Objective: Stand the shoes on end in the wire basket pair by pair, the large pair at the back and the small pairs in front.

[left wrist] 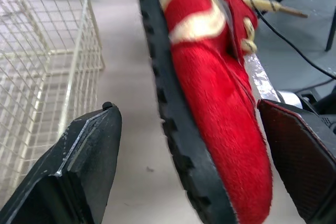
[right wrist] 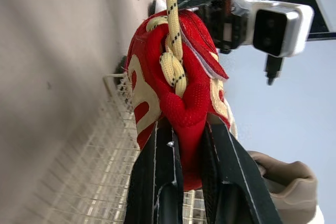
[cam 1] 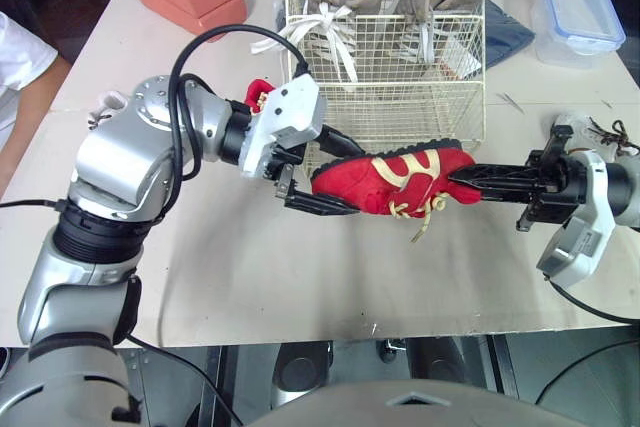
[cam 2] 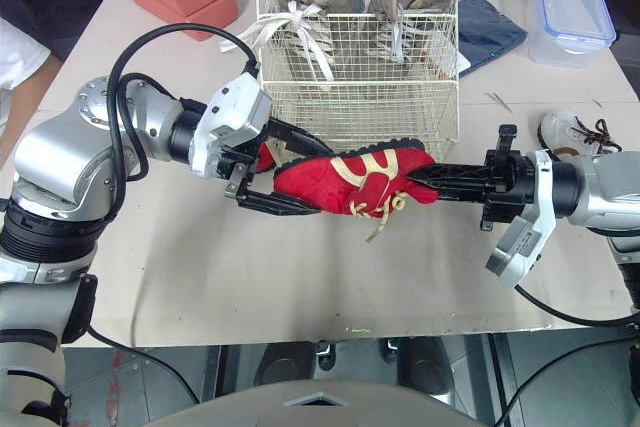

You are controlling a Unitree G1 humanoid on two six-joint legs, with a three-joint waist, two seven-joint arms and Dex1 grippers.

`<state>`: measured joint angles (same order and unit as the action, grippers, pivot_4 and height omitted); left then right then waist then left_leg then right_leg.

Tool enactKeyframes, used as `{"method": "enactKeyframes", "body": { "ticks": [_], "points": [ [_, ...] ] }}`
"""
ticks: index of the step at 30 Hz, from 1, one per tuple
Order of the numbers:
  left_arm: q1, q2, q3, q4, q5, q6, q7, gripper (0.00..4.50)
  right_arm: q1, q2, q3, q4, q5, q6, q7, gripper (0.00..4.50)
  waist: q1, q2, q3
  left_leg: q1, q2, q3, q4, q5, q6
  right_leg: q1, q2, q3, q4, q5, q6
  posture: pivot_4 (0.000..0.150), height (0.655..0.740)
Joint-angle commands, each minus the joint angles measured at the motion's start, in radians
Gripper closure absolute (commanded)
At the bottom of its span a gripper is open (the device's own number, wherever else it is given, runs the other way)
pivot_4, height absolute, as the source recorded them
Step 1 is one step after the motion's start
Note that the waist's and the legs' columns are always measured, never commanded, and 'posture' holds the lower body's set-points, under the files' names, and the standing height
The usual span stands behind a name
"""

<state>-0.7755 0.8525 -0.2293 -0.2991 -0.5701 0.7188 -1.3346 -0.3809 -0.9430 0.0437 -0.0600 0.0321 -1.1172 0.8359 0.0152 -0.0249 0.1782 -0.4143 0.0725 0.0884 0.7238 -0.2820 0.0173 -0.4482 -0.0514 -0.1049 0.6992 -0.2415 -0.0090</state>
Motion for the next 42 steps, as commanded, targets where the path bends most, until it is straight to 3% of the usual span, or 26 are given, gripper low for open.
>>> {"method": "enactKeyframes", "body": {
  "ticks": [1,3,6,7,9,10,11,15,17,21,25,28,32,34,36,41,42],
  "points": [
    [0.003,0.010,0.011,-0.007,0.012,-0.016,-0.015,1.65,-0.015,-0.016,-0.012,-0.020,0.015,-0.002,-0.028,4.50,0.000,0.000,0.000,0.000,0.000,0.000,0.000,0.000,0.000,0.000,0.000,0.000,0.000,0.000,0.000,0.150,0.6860],
    [0.010,0.009,0.011,-0.007,0.015,-0.021,-0.020,2.57,-0.018,-0.015,-0.017,-0.024,0.014,0.007,-0.034,4.50,0.000,0.000,0.000,0.000,0.000,0.000,0.000,0.000,0.000,0.000,0.000,0.000,0.000,0.000,0.000,0.150,0.6860],
    [0.017,-0.003,0.020,-0.002,0.015,-0.032,-0.013,3.43,-0.016,-0.015,-0.025,-0.029,0.010,0.025,-0.043,4.50,0.000,0.000,0.000,0.000,0.000,0.000,0.000,0.000,0.000,0.000,0.000,0.000,0.000,0.000,0.000,0.150,0.6860],
    [0.020,-0.016,0.030,0.002,0.012,-0.041,-0.004,3.72,-0.007,-0.013,-0.031,-0.029,0.019,0.044,-0.048,3.68,0.000,0.000,0.000,0.000,0.000,0.000,0.000,0.000,0.000,0.000,0.000,0.000,0.000,0.000,0.000,0.150,0.6860],
    [0.031,-0.036,0.054,0.005,0.004,-0.049,0.018,3.84,0.018,-0.010,-0.040,-0.033,0.049,0.099,-0.058,2.83,0.000,0.000,0.000,0.000,0.000,0.000,0.000,0.000,0.000,0.000,0.000,0.000,0.000,0.000,0.000,0.150,0.6860],
    [0.038,-0.046,0.068,0.006,-0.001,-0.052,0.030,3.84,0.035,-0.012,-0.042,-0.040,0.073,0.143,-0.061,2.60,0.000,0.000,0.000,0.000,0.000,0.000,0.000,0.000,0.000,0.000,0.000,0.000,0.000,0.000,0.000,0.150,0.6860],
    [0.048,-0.061,0.089,0.006,-0.011,-0.050,0.052,3.85,0.078,-0.017,-0.045,-0.056,0.126,0.232,-0.062,1.99,0.001,0.000,0.000,0.000,0.001,0.000,0.000,0.000,0.000,0.000,-0.001,0.000,0.000,0.001,-0.001,0.150,0.6860],
    [0.092,-0.149,0.166,-0.005,-0.057,-0.037,0.163,3.86,0.285,-0.035,-0.080,-0.209,0.396,0.619,-0.092,0.30,0.009,0.000,0.000,-0.001,0.001,-0.001,0.001,0.000,0.000,0.001,-0.002,-0.001,0.000,0.002,-0.003,0.150,0.6860],
    [0.109,-0.191,0.192,-0.018,-0.073,-0.033,0.213,3.86,0.363,-0.042,-0.100,-0.307,0.500,0.776,-0.107,0.00,0.009,0.000,0.000,-0.001,0.001,-0.002,0.001,0.000,0.000,0.001,-0.003,-0.001,0.001,0.002,-0.004,0.150,0.6860],
    [0.139,-0.312,0.219,-0.030,-0.064,-0.074,0.346,3.86,0.472,-0.044,-0.128,-0.518,0.803,1.094,-0.209,0.00,0.002,0.000,0.000,0.000,0.001,-0.002,0.002,0.000,0.000,0.001,-0.003,-0.001,0.002,0.002,-0.003,0.150,0.6860],
    [0.180,-0.403,0.210,-0.058,-0.064,-0.100,0.431,3.86,0.423,0.037,-0.149,-0.638,1.107,1.272,-0.430,0.00,-0.001,-0.001,-0.001,0.001,0.001,-0.002,0.003,0.000,0.000,0.002,-0.002,0.000,0.004,0.000,0.000,0.150,0.6860],
    [0.212,-0.417,0.193,-0.073,-0.054,-0.110,0.443,3.86,0.372,0.104,-0.161,-0.667,1.229,1.338,-0.561,0.00,0.000,-0.001,-0.001,0.001,0.000,-0.002,0.003,0.000,0.000,0.001,-0.002,0.000,0.004,0.000,0.000,0.150,0.6860],
    [0.224,-0.419,0.182,-0.070,-0.056,-0.119,0.444,3.86,0.324,0.171,-0.164,-0.681,1.274,1.391,-0.645,0.00,0.003,-0.001,-0.001,0.000,0.000,-0.002,0.003,0.000,0.000,0.001,-0.002,-0.001,0.003,0.000,0.000,0.150,0.6860],
    [0.225,-0.419,0.178,-0.064,-0.054,-0.124,0.439,3.86,0.305,0.195,-0.162,-0.682,1.264,1.411,-0.656,0.52,0.004,-0.001,-0.001,0.000,0.000,-0.003,0.003,0.000,0.001,0.002,-0.002,-0.001,0.003,0.000,0.000,0.150,0.6860],
    [0.222,-0.421,0.177,-0.058,-0.055,-0.126,0.436,3.86,0.302,0.208,-0.164,-0.683,1.240,1.432,-0.645,1.34,0.004,-0.001,-0.001,0.000,0.000,-0.003,0.003,0.000,0.001,0.001,-0.002,-0.001,0.003,0.001,0.000,0.150,0.6860],
    [0.220,-0.437,0.171,-0.062,-0.071,-0.119,0.434,3.86,0.299,0.236,-0.158,-0.676,1.194,1.472,-0.630,3.88,0.002,-0.001,-0.001,0.000,0.000,-0.003,0.002,0.000,0.001,0.001,-0.001,-0.001,0.001,0.001,-0.001,0.150,0.6860],
    [0.221,-0.440,0.168,-0.065,-0.073,-0.117,0.435,3.86,0.296,0.243,-0.156,-0.674,1.188,1.477,-0.630,4.20,0.002,-0.001,-0.001,0.000,0.000,-0.003,0.002,0.000,0.001,0.002,-0.001,-0.001,0.001,0.001,-0.001,0.150,0.6860]
  ]
}}
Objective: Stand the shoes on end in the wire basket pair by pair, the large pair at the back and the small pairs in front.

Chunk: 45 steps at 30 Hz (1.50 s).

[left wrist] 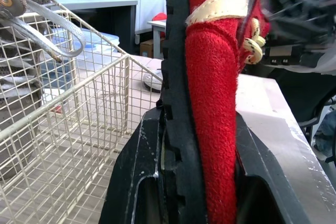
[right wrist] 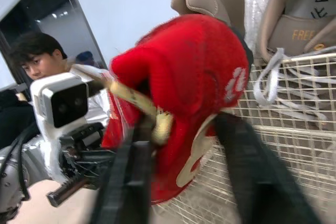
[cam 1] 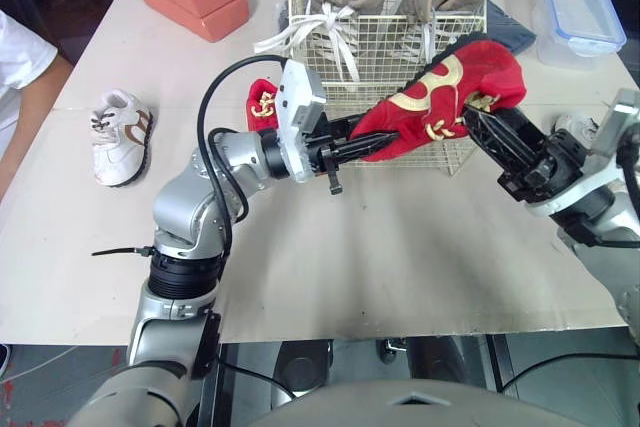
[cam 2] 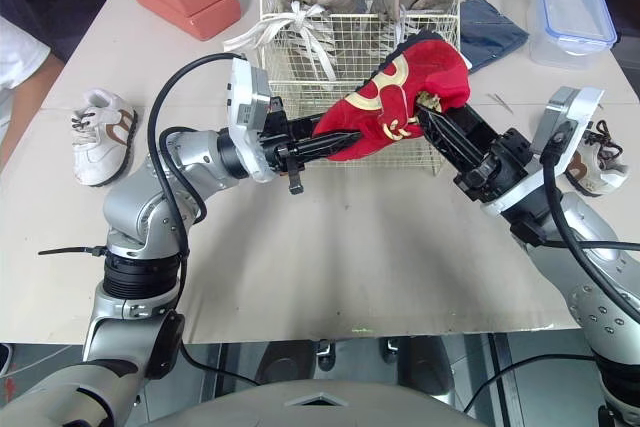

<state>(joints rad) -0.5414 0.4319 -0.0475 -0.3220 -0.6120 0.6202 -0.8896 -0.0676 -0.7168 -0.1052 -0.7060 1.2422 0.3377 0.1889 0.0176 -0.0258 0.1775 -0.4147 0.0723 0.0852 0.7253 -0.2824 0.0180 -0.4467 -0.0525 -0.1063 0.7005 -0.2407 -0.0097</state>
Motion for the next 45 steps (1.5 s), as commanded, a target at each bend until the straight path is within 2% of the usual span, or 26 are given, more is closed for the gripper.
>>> {"method": "enactKeyframes", "body": {
  "ticks": [1,6,8,9,14,15,19,25,32,39,45],
  "points": [
    [-0.011,-0.022,-0.015,-0.044,-0.031,-0.016,-0.007,3.86,-0.021,0.025,-0.007,-0.026,-0.026,0.028,0.017,4.43,0.000,0.000,0.000,0.000,0.000,0.000,0.000,0.000,0.000,0.000,0.000,0.000,0.000,0.000,0.000,0.150,0.6860],
    [-0.014,-0.027,0.005,-0.039,-0.064,0.018,-0.003,3.86,-0.050,0.069,-0.014,-0.019,-0.039,0.048,0.004,4.43,-0.001,0.000,0.000,0.000,0.000,0.000,0.000,0.000,0.000,0.000,0.000,0.000,0.000,0.000,0.000,0.150,0.6860],
    [-0.018,-0.025,0.020,-0.038,-0.081,0.032,-0.001,2.84,-0.065,0.080,-0.025,-0.016,-0.042,0.055,0.000,4.50,-0.001,0.000,0.000,0.000,0.000,0.000,0.000,0.000,0.000,0.000,0.000,0.000,0.000,0.000,0.000,0.150,0.6860],
    [-0.016,-0.015,0.018,-0.042,-0.083,0.038,-0.009,2.60,-0.074,0.083,-0.032,-0.015,-0.042,0.059,-0.003,4.50,-0.001,0.000,0.000,0.000,0.000,0.000,-0.001,0.000,0.000,0.000,0.000,0.000,0.000,0.000,0.000,0.150,0.6860],
    [-0.009,0.013,0.027,-0.044,-0.018,-0.019,0.023,0.15,-0.202,0.099,-0.064,-0.029,-0.009,0.076,-0.086,4.50,-0.003,0.000,0.000,0.000,0.000,0.000,-0.001,0.000,0.000,0.000,0.000,0.000,-0.001,0.000,0.000,0.150,0.6860],
    [-0.009,0.022,0.036,-0.046,-0.019,-0.016,0.029,0.03,-0.234,0.102,-0.067,-0.030,-0.012,0.079,-0.100,4.50,-0.004,0.000,0.000,0.000,0.000,0.001,-0.001,0.000,0.000,0.000,0.000,0.000,-0.001,0.001,-0.001,0.150,0.6860],
    [0.005,0.079,0.075,-0.074,-0.028,0.008,0.047,0.03,-0.325,0.109,-0.076,-0.010,-0.073,0.081,-0.143,4.50,-0.002,0.000,0.000,0.000,0.000,0.000,-0.003,0.000,0.000,-0.001,0.001,0.000,-0.002,0.001,-0.003,0.150,0.6860],
    [0.001,0.164,0.135,-0.109,-0.036,0.047,0.102,0.03,-0.394,0.098,-0.075,0.084,-0.255,0.099,-0.177,4.50,-0.002,0.000,0.000,0.000,0.000,0.001,-0.004,0.000,0.000,-0.001,0.000,0.000,-0.003,0.002,-0.003,0.150,0.6860],
    [-0.006,0.193,0.187,-0.138,-0.063,0.068,0.146,0.03,-0.425,0.106,-0.009,0.209,-0.415,0.176,-0.169,4.50,-0.005,0.000,0.000,0.000,0.000,0.001,-0.004,0.000,0.000,-0.001,0.000,0.000,-0.003,0.002,-0.003,0.150,0.6860],
    [-0.005,0.197,0.186,-0.157,-0.078,0.072,0.176,0.03,-0.501,0.185,-0.021,0.284,-0.352,0.348,-0.207,4.50,-0.004,0.001,0.000,0.000,0.000,0.001,-0.004,0.000,0.000,-0.001,0.000,0.000,-0.003,0.002,-0.003,0.150,0.6860],
    [-0.005,0.196,0.185,-0.169,-0.086,0.074,0.193,0.03,-0.528,0.229,-0.048,0.303,-0.356,0.440,-0.264,4.50,-0.003,0.001,0.000,-0.001,0.001,0.001,-0.004,0.000,0.000,-0.001,0.000,0.000,-0.003,0.002,-0.003,0.150,0.6860]
  ]
}}
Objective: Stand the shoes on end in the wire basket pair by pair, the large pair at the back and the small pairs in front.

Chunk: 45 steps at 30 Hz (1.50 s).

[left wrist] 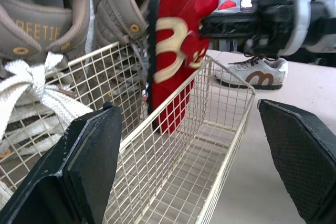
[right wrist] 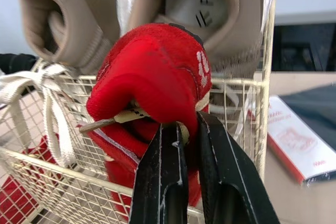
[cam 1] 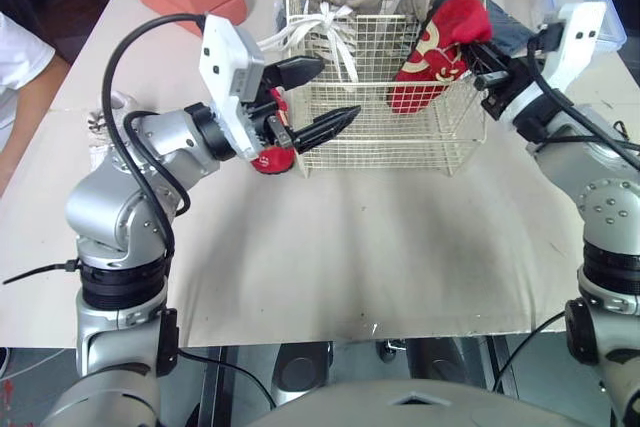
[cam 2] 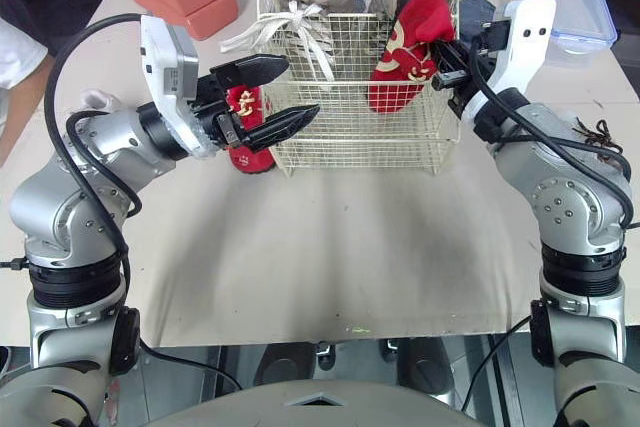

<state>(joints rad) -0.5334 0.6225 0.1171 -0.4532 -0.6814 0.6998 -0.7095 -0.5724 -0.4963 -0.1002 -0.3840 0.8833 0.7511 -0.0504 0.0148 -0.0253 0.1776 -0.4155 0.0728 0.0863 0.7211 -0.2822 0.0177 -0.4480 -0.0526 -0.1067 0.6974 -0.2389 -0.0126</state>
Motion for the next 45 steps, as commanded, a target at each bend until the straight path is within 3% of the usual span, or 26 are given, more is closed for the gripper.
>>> {"method": "enactKeyframes", "body": {
  "ticks": [1,2,4,10,12,18,23,29,37,45],
  "points": [
    [-0.013,0.006,0.020,-0.038,-0.017,-0.005,0.015,0.03,-0.025,0.010,-0.054,-0.019,0.002,0.039,-0.027,4.50,0.000,0.000,0.000,0.000,0.000,0.000,0.000,0.000,0.000,0.000,0.000,0.000,0.000,0.000,0.000,0.150,0.6860],
    [-0.012,0.006,0.020,-0.039,-0.018,-0.005,0.017,0.00,-0.026,0.009,-0.054,-0.020,-0.001,0.049,-0.025,3.98,-0.001,0.000,0.000,0.000,0.000,0.000,0.000,0.000,0.000,0.000,0.000,0.000,0.000,0.000,0.000,0.150,0.6860],
    [-0.014,0.007,0.016,-0.038,-0.018,-0.007,0.019,0.00,-0.026,0.008,-0.055,-0.024,-0.014,0.062,-0.027,3.60,-0.001,0.000,0.000,0.000,0.000,0.000,0.000,0.000,0.000,0.000,0.000,0.000,0.000,0.000,0.000,0.150,0.6860],
    [-0.020,0.001,0.013,-0.034,-0.020,-0.016,0.019,0.00,-0.029,-0.002,-0.065,-0.043,-0.057,0.073,-0.004,0.73,-0.001,0.000,0.000,0.000,0.000,0.000,0.000,0.000,0.000,0.000,0.000,0.000,0.000,0.000,0.000,0.150,0.6860],
    [-0.018,-0.003,0.014,-0.032,-0.022,-0.025,0.014,0.00,-0.027,-0.013,-0.069,-0.050,-0.074,0.070,0.005,0.15,-0.001,0.000,0.000,0.000,0.000,0.000,0.000,0.000,0.000,0.000,0.000,0.000,0.000,0.000,0.000,0.150,0.6860],
    [0.014,-0.007,0.040,-0.026,-0.043,-0.056,-0.010,0.00,0.015,-0.069,-0.124,-0.085,-0.086,0.066,0.062,0.15,0.000,0.000,0.000,0.000,0.000,0.000,0.000,0.000,0.000,0.000,0.000,0.000,0.000,0.000,0.000,0.150,0.6860],
    [0.071,0.014,0.093,0.027,-0.023,-0.109,-0.032,0.00,0.127,-0.185,-0.192,-0.143,-0.052,0.035,0.266,0.15,0.001,0.000,0.000,-0.001,0.000,0.000,-0.001,0.000,0.000,0.000,0.000,0.000,-0.002,0.000,0.000,0.150,0.6860],
    [0.083,0.054,0.158,0.139,-0.001,-0.163,-0.061,0.00,0.248,-0.231,-0.219,-0.207,-0.009,-0.002,0.451,0.15,-0.001,0.000,0.000,0.001,0.000,0.000,-0.002,-0.001,0.002,0.000,0.001,0.000,-0.001,-0.002,0.003,0.150,0.6860],
    [0.053,0.086,0.171,0.375,0.068,-0.176,-0.043,0.00,0.376,-0.232,-0.091,-0.300,-0.176,-0.254,0.707,0.15,0.000,0.000,0.000,0.000,0.000,-0.001,-0.002,-0.002,0.004,0.000,0.001,-0.001,-0.002,-0.002,0.004,0.150,0.6860],
    [-0.056,0.104,0.109,0.581,0.107,0.001,-0.018,0.00,0.378,-0.209,-0.031,-0.302,-0.213,-0.269,0.719,0.15,0.001,-0.001,0.000,0.000,0.000,-0.002,-0.001,0.000,0.000,0.000,0.000,-0.003,-0.001,-0.002,0.004,0.150,0.6860]
  ]
}}
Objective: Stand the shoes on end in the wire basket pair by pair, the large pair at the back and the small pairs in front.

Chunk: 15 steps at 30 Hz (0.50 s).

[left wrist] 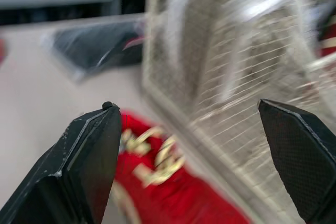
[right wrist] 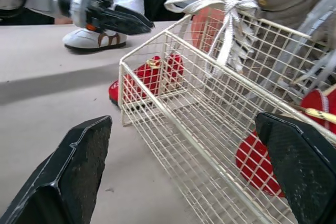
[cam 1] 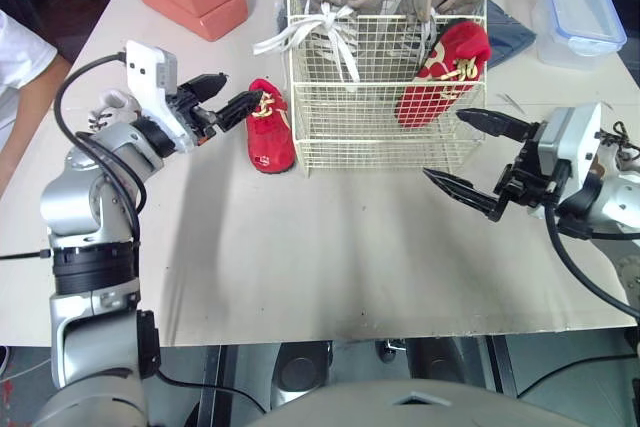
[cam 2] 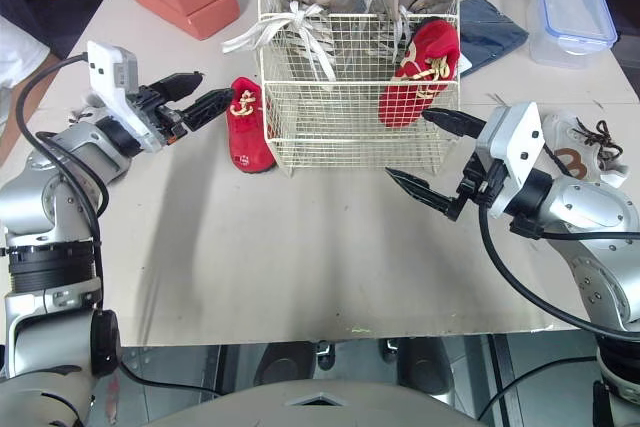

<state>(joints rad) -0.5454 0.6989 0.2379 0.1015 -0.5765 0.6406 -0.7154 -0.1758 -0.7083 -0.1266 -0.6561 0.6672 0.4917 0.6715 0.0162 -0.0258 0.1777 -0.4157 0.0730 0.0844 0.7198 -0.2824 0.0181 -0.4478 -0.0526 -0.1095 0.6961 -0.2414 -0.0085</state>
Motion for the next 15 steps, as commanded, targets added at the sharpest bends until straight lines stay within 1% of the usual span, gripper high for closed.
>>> {"method": "enactKeyframes", "body": {
  "ticks": [1,4,7,11,15],
  "points": [
    [-0.064,0.034,-0.027,0.057,0.014,0.082,-0.015,0.00,-0.022,0.002,-0.001,-0.032,0.002,-0.005,-0.002,0.15,-0.001,0.000,0.000,0.000,0.000,0.000,0.000,0.000,0.000,0.000,0.000,0.000,0.000,0.000,0.000,0.150,0.6860],
    [-0.141,0.052,-0.098,0.161,0.081,0.142,-0.008,0.00,-0.033,0.006,0.007,-0.040,0.009,0.009,-0.008,0.15,-0.001,0.000,0.000,0.000,0.000,0.000,0.000,0.000,0.000,0.000,0.000,0.000,0.000,0.000,0.000,0.150,0.6860],
    [-0.200,0.047,-0.131,0.237,0.118,0.181,-0.003,0.00,-0.038,0.012,0.013,-0.046,0.010,0.014,-0.014,0.15,-0.001,0.000,0.000,0.000,-0.001,0.000,0.000,0.000,0.000,0.000,0.000,0.000,0.000,0.000,0.000,0.150,0.6860],
    [-0.257,0.034,-0.195,0.356,0.194,0.169,-0.012,0.00,-0.035,0.019,0.027,-0.057,-0.001,0.013,-0.027,0.15,-0.001,0.000,0.000,0.000,-0.001,0.001,0.000,0.000,0.000,0.000,0.000,0.000,0.000,0.001,-0.001,0.150,0.6860],
    [-0.321,0.012,-0.196,0.470,0.226,0.168,-0.012,0.00,-0.030,0.026,0.027,-0.069,-0.004,0.016,-0.044,0.15,-0.001,0.000,0.000,0.000,-0.001,0.001,0.000,0.000,0.000,0.000,0.000,0.000,0.000,0.001,-0.001,0.150,0.6860]
  ]
}}
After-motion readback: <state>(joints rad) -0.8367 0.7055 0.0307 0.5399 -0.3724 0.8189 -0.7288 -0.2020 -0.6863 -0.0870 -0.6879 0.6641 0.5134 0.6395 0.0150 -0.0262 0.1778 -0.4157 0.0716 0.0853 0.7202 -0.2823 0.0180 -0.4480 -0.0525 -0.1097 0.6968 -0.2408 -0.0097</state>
